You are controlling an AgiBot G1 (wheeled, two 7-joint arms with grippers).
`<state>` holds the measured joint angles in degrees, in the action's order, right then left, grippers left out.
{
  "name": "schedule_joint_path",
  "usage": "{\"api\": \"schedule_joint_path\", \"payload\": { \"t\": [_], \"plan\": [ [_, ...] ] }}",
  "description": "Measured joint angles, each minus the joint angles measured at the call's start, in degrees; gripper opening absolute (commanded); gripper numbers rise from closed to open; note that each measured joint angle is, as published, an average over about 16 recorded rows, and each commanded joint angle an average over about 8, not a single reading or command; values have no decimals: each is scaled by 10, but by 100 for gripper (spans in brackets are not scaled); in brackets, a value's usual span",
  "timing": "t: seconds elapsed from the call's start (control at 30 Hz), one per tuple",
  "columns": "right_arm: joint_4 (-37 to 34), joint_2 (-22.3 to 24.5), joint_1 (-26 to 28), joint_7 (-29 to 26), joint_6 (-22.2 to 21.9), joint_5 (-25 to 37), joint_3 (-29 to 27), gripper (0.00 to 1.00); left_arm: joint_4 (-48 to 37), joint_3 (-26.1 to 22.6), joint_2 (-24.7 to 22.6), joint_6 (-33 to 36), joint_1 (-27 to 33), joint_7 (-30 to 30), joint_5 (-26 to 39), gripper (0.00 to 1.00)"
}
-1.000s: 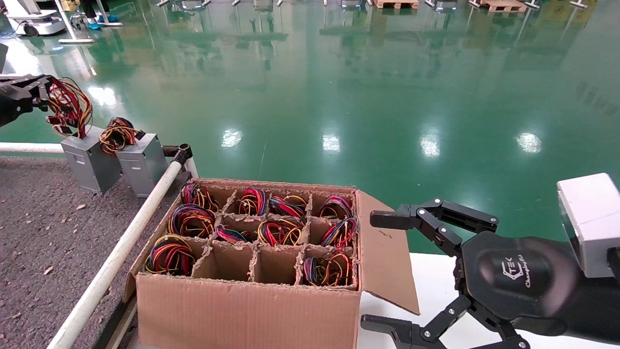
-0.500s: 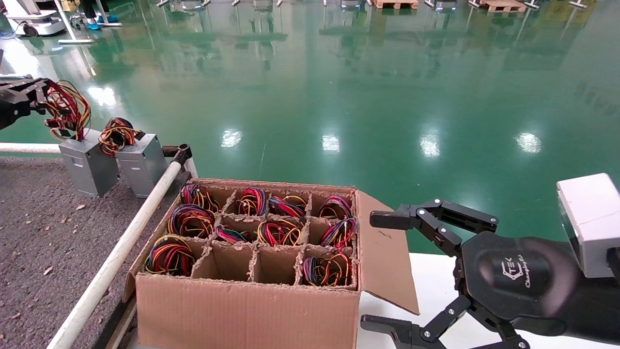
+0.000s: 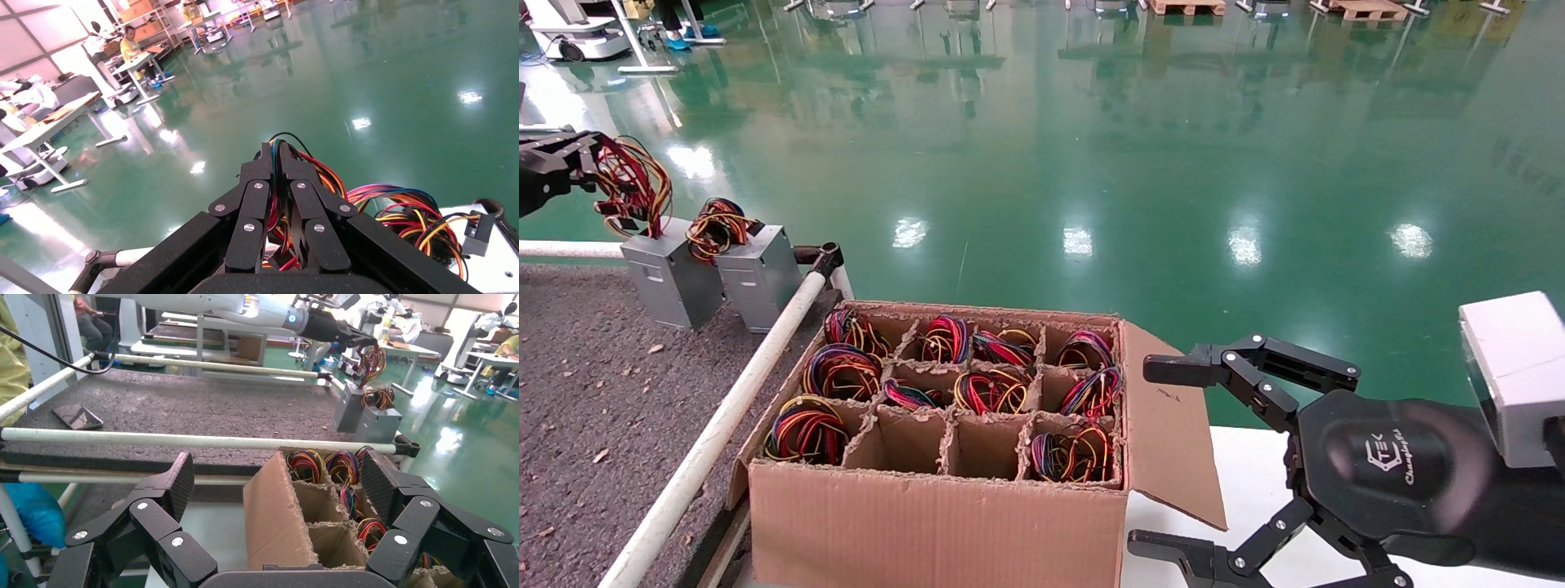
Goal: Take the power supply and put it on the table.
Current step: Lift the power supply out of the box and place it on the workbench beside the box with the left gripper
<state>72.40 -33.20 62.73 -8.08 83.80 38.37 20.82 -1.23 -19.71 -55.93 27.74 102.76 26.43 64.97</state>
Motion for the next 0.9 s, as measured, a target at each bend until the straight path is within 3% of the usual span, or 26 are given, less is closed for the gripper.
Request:
{"api": "schedule_joint_path", "payload": {
  "t": [0.9],
  "plan": [
    [0,0,0,0,0,0,0,100,25,16,-17,-59,-48,45,-23,0]
  ]
}}
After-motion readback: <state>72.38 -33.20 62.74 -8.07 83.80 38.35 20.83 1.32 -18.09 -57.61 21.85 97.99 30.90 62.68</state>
